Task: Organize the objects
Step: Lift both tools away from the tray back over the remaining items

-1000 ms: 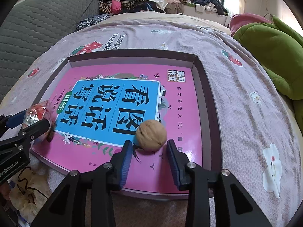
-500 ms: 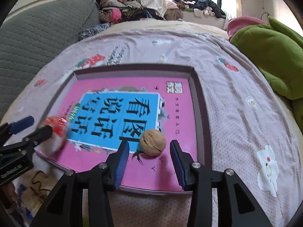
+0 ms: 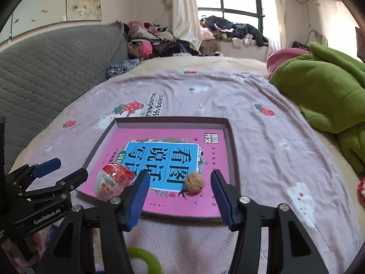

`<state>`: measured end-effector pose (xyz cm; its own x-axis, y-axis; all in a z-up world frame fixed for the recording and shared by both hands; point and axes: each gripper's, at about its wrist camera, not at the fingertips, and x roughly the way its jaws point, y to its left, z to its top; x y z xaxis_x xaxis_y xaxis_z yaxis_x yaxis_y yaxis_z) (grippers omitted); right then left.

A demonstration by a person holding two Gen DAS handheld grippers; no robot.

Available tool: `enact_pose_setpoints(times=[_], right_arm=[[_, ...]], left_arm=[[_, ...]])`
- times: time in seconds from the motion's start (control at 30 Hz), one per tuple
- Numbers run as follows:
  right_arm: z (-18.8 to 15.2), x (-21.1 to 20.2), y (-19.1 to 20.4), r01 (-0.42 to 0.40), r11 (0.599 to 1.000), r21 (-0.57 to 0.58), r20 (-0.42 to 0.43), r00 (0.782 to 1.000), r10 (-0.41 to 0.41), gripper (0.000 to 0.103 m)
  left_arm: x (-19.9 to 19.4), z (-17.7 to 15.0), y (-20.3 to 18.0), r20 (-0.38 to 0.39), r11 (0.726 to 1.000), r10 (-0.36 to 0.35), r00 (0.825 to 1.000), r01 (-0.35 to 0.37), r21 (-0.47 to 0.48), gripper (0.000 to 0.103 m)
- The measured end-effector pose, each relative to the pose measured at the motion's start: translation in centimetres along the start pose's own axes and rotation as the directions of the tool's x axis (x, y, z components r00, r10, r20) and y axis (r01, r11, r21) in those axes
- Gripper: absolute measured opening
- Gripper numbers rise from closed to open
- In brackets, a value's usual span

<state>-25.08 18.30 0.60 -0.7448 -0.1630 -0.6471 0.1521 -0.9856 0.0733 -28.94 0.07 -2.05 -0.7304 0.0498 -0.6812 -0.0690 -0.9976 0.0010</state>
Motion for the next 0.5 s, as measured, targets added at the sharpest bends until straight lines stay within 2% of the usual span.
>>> enact_pose_setpoints(times=[0.1, 0.33, 0.5], right_arm=[[-0.4, -1.9, 0.0, -0.006, 1.0, 0.01, 0.013, 1.0, 0.006, 0.059], [-0.3, -5.9, 1.4, -0.017, 1.0, -0.015, 0.011, 1.0, 0.017, 0.059], [0.0, -9.0, 2.8, -0.02, 0.999, -0.038, 0.022, 1.0, 0.02, 0.059]], left_arm=[[-2.2, -0.7, 0.0, 0.014, 0.999, -0.026, 1.0, 0.027, -0.019, 0.073], [-6.2, -1.8, 0.5, 0.002, 0.997, -0.031, 1.0, 0.031, -0.068, 0.073], [-10.2, -1.2, 1.2, 0.034, 0.997, 0.002, 0.999, 0.001, -0.081, 0.073]])
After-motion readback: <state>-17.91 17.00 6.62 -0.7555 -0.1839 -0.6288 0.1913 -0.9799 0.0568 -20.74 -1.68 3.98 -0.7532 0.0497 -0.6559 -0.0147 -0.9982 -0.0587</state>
